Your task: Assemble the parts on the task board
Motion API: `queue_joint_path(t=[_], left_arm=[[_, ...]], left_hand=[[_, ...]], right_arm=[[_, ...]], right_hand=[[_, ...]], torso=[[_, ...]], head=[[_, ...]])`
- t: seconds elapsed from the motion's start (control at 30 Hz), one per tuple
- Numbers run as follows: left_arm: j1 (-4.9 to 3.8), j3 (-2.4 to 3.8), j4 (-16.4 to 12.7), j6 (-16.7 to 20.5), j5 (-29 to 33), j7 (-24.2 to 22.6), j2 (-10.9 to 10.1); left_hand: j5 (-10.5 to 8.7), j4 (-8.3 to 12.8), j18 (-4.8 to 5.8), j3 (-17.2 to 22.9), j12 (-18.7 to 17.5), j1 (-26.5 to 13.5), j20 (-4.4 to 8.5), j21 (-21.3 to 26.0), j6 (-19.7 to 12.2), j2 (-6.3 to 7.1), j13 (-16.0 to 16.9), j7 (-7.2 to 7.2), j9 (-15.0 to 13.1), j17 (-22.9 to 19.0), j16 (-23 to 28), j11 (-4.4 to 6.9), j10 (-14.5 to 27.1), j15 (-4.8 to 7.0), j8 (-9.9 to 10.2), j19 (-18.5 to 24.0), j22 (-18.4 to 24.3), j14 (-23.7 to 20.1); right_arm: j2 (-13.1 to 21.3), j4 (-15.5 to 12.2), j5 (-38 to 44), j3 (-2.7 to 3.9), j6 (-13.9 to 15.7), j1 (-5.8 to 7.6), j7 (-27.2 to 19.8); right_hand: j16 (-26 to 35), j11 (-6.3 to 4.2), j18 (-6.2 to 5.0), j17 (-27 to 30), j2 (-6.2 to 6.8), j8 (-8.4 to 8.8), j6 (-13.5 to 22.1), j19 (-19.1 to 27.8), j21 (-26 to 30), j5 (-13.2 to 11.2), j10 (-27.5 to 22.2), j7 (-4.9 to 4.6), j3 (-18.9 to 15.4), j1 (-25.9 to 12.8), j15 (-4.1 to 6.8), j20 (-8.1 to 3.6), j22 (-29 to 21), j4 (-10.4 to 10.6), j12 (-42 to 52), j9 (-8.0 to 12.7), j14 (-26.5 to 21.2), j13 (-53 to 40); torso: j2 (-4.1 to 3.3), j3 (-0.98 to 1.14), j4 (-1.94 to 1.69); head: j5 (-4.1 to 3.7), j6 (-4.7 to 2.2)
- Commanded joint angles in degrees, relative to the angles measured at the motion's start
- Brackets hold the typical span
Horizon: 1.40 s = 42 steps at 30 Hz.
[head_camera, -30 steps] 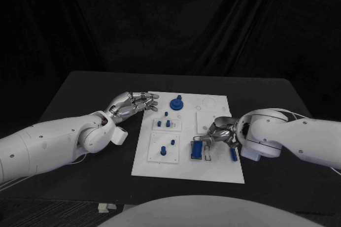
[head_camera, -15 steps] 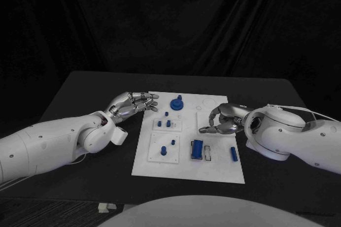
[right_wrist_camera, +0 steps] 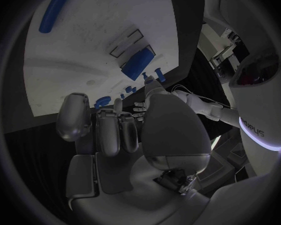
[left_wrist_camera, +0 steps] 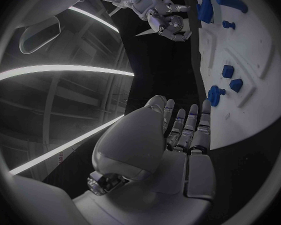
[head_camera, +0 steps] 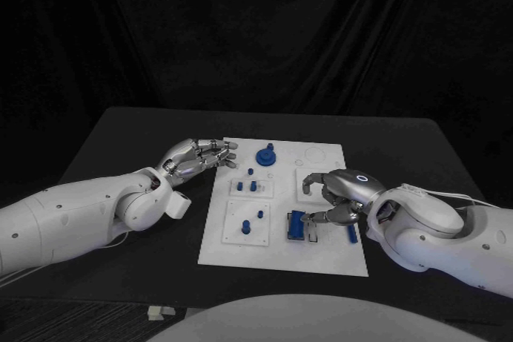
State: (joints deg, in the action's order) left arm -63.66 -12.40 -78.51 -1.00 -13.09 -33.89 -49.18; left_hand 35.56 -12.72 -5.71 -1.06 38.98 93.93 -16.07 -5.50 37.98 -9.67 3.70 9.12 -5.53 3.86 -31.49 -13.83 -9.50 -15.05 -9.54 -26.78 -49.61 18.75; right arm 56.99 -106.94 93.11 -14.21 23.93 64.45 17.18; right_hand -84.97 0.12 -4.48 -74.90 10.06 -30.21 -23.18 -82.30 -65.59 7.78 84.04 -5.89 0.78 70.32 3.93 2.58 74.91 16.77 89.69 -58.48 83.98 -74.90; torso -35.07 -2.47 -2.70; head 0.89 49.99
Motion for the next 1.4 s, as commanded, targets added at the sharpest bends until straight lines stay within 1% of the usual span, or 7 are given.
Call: queue_joint_path(t=[0.03, 0.3, 0.37, 0.53, 0.73, 1.0, 1.4], left_arm=[[0.15, 0.06, -0.12, -0.81, 0.33, -0.69, -0.02], [0.28, 0.06, -0.12, -0.90, 0.33, -0.69, -0.22], [0.31, 0.06, -0.10, -0.95, 0.33, -0.66, -0.23], [0.37, 0.06, -0.09, -1.05, 0.33, -0.61, -0.21], [0.42, 0.06, -0.06, -1.18, 0.33, -0.55, -0.18], [0.47, 0.06, -0.04, -1.34, 0.33, -0.39, -0.20], [0.54, 0.06, 0.06, -1.72, 0.33, -0.19, -0.06]], left_hand=[[0.19, 0.03, 0.93, 0.36, -0.11, -0.05, -0.02, -0.16, 0.08, 0.07, 0.05, 0.50, 0.05, 0.00, 0.26, -0.31, -0.25, -0.45, -0.03, 0.35, 0.06, 0.10], [0.22, 0.07, 0.94, 0.45, -0.12, -0.03, -0.01, -0.17, 0.08, 0.07, 0.05, 0.50, 0.05, 0.00, 0.27, -0.34, -0.26, -0.44, -0.02, 0.35, 0.05, 0.09], [0.22, 0.07, 0.94, 0.45, -0.12, -0.03, -0.01, -0.17, 0.08, 0.07, 0.05, 0.50, 0.05, 0.00, 0.27, -0.34, -0.26, -0.44, -0.02, 0.35, 0.05, 0.09], [0.25, 0.13, 0.95, 0.55, -0.13, -0.02, 0.00, -0.17, 0.08, 0.08, 0.05, 0.50, 0.06, -0.01, 0.28, -0.37, -0.28, -0.45, -0.02, 0.36, 0.05, 0.08], [0.25, 0.13, 0.95, 0.55, -0.13, -0.02, 0.00, -0.17, 0.08, 0.08, 0.05, 0.50, 0.06, -0.01, 0.28, -0.37, -0.28, -0.45, -0.02, 0.36, 0.05, 0.08], [0.28, 0.20, 0.97, 0.69, -0.15, 0.00, 0.01, -0.18, 0.07, 0.10, 0.04, 0.51, 0.07, -0.01, 0.30, -0.42, -0.29, -0.45, -0.01, 0.37, 0.05, 0.06], [0.30, 0.25, 0.98, 0.80, -0.17, 0.02, 0.01, -0.18, 0.06, 0.10, 0.03, 0.54, 0.08, -0.01, 0.31, -0.44, -0.30, -0.46, 0.00, 0.38, 0.05, 0.05]], right_arm=[[0.03, -0.26, 5.78, 0.04, 2.70, -1.05, -0.42], [-0.82, 0.27, 6.58, 0.04, 2.41, -2.79, 1.31], [-1.08, 0.37, 6.64, 0.04, 2.27, -3.07, 1.75], [-1.72, 0.67, 6.75, 0.04, 0.99, -3.63, 3.15], [-2.43, 1.38, 7.47, 0.05, 0.16, -4.24, 4.58], [-3.42, 2.46, 7.78, 0.05, 0.09, -4.63, 5.27], [-4.43, 3.42, 7.84, 0.06, 0.14, -5.45, 5.41]], right_hand=[[0.49, 0.42, -0.44, -5.83, 1.80, -1.42, 1.78, 0.50, 0.52, -3.42, 5.96, -0.24, -0.98, -1.12, -0.56, 0.10, 8.46, 0.20, 0.31, 0.42, 3.84, -15.10], [0.60, 0.75, -0.52, -5.74, 3.66, -4.21, 3.20, 0.64, 1.01, -4.66, 5.96, -0.46, -3.69, -3.87, -0.82, 0.32, 8.33, 0.34, 0.31, 1.05, 3.81, -15.10], [0.64, 0.72, -0.58, -5.70, 3.23, -7.57, 2.42, 0.70, 1.27, -4.73, 5.96, -0.20, -6.70, -4.85, -0.82, 0.38, 8.27, 0.30, 0.31, 0.24, 3.80, -15.10], [1.10, 0.75, -0.85, -5.06, 3.77, -11.23, 4.21, 1.23, 2.78, -4.64, 5.96, -0.07, -8.03, -5.93, -0.86, 0.42, 7.88, 0.38, 0.31, -0.85, 3.56, -15.10], [1.56, 0.86, -1.07, -4.39, 4.08, -12.50, 5.49, 1.69, 4.04, -4.57, 5.96, -0.14, -8.51, -6.58, -0.97, 0.49, 7.55, 0.41, 0.31, -1.11, 3.32, -15.10], [1.68, 0.93, -1.17, -4.30, 0.70, -16.64, 7.70, 1.77, 4.69, 0.00, 5.96, -0.18, -5.04, -5.78, -1.07, 0.67, 7.45, 0.23, 0.31, -0.15, 3.25, -15.10], [1.69, 0.94, -1.20, -4.33, -0.84, -19.04, 8.07, 1.74, 4.95, 3.96, 5.96, -0.08, -3.69, -4.05, -1.11, 0.69, 7.44, 0.08, 0.31, 1.35, 3.25, -15.10]], torso=[[-0.05, -0.02, 0.13], [0.04, -0.03, 0.09], [0.04, 0.00, 0.12], [0.07, -0.01, -0.08], [0.07, -0.02, -0.03], [0.09, -0.11, -0.07], [0.01, -0.02, -0.14]], head=[[0.03, 0.01], [0.03, 0.01], [0.06, 0.01], [-0.22, 0.01], [-0.11, 0.01], [-0.10, 0.01], [-0.29, 0.01]])
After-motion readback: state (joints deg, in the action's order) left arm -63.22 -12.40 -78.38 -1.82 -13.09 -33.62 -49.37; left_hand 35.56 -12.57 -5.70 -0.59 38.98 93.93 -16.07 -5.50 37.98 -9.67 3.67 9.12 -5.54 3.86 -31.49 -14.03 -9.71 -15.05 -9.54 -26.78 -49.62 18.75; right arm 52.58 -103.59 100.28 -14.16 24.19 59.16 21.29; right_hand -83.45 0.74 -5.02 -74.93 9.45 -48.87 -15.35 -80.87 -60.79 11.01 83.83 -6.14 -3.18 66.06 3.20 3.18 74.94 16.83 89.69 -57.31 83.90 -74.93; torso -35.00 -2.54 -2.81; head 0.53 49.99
